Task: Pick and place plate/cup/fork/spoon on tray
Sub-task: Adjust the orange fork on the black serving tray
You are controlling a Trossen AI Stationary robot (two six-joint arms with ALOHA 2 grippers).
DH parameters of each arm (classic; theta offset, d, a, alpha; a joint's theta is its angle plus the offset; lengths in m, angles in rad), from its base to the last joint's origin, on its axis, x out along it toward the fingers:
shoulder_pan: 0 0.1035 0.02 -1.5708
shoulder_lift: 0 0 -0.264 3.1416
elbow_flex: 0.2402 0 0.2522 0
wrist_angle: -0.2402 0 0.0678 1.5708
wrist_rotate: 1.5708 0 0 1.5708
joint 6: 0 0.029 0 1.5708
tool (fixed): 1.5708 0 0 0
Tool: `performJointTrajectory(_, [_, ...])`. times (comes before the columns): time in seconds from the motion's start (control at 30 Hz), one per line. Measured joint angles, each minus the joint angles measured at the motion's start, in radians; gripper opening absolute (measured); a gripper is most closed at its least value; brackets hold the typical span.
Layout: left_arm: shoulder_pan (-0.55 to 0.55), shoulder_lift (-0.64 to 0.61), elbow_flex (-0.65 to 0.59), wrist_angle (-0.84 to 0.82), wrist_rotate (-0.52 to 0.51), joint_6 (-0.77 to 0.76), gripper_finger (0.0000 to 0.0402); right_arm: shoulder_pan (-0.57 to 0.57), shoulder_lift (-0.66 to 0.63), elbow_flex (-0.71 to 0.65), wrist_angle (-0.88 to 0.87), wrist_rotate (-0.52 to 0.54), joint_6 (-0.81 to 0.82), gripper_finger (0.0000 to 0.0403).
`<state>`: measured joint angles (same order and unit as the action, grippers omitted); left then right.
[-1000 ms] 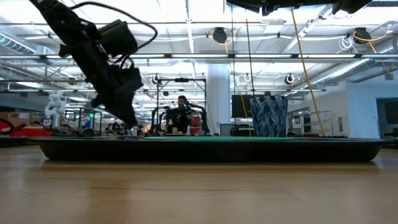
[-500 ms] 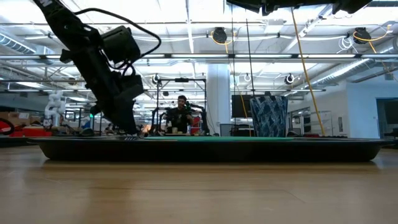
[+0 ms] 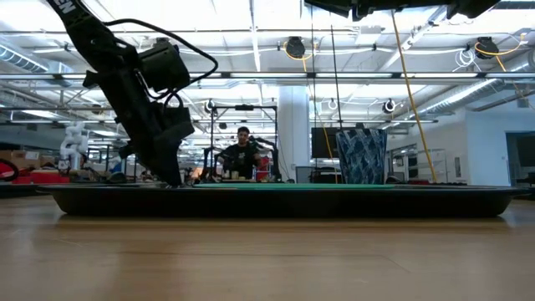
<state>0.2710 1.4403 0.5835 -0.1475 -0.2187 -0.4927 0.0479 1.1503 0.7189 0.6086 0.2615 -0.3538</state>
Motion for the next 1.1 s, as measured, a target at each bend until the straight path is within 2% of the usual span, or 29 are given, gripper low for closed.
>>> performJointTrajectory(0.63, [-0.049, 0.000, 0.000, -0.001, 0.009, -0.025, 0.0063, 0.000, 0.000, 0.000, 0.000, 0.000, 0.000, 0.0086])
performJointTrajectory(0.87, [-0.034, -0.041, 0.001, 0.015, -0.007, 0.044, 0.0063, 0.000, 0.000, 0.000, 0.000, 0.000, 0.000, 0.0086])
performJointTrajectory(1.1, [0.021, -0.084, 0.012, 0.004, -0.092, 0.151, 0.0063, 0.000, 0.000, 0.000, 0.000, 0.000, 0.000, 0.0086])
